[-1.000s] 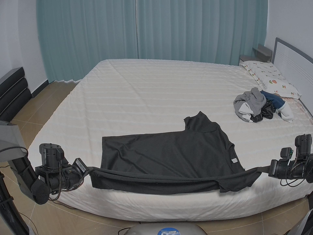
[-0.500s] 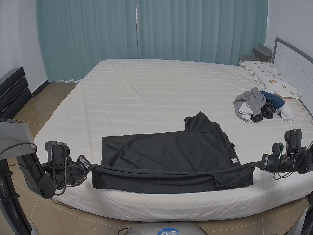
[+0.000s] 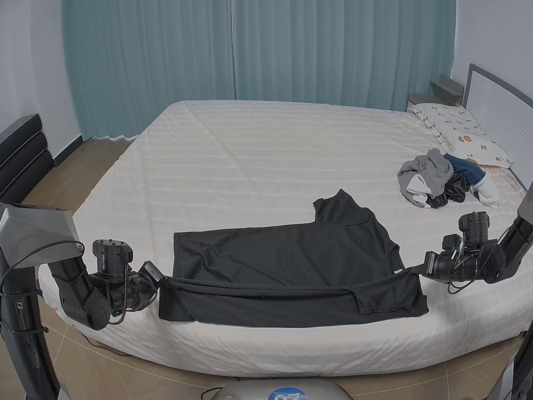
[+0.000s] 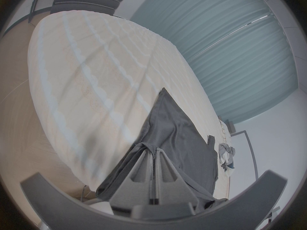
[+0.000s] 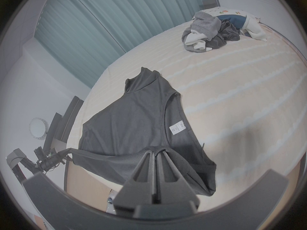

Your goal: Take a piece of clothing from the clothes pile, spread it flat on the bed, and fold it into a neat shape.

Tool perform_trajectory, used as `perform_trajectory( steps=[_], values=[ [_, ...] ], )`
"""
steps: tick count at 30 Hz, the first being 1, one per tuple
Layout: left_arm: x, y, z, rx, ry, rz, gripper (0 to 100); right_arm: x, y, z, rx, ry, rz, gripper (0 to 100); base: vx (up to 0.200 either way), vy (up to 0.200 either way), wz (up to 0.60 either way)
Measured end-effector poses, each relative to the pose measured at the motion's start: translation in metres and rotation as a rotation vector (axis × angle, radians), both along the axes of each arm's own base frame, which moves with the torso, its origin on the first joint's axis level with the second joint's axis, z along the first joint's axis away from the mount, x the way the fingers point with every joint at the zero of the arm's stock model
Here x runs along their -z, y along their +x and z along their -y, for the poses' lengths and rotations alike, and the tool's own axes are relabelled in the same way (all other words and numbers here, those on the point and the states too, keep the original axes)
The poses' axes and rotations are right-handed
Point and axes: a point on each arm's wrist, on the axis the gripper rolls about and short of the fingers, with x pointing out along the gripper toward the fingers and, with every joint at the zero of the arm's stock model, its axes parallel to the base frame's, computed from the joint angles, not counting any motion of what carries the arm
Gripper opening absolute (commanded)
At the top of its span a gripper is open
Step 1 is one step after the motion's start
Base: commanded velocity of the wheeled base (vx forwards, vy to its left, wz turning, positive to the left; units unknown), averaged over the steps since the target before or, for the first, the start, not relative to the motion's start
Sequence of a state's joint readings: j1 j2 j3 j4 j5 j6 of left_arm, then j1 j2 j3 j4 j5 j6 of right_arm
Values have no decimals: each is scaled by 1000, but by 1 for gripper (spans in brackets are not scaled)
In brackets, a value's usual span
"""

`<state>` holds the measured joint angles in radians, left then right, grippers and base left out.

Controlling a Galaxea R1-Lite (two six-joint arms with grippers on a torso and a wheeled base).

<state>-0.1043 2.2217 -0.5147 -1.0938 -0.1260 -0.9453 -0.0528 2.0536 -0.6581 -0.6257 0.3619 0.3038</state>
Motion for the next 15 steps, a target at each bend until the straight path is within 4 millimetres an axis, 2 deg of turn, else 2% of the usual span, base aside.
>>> perform_trajectory(
  steps=[5,15],
  values=[
    [7,7,1,-19,14,-4,0,5,12,-5,28,19,-11,0,0,0,0],
    [12,9,1,-18,12,-14,0,12,28,-9,63,20,-13,0,0,0,0]
  ],
)
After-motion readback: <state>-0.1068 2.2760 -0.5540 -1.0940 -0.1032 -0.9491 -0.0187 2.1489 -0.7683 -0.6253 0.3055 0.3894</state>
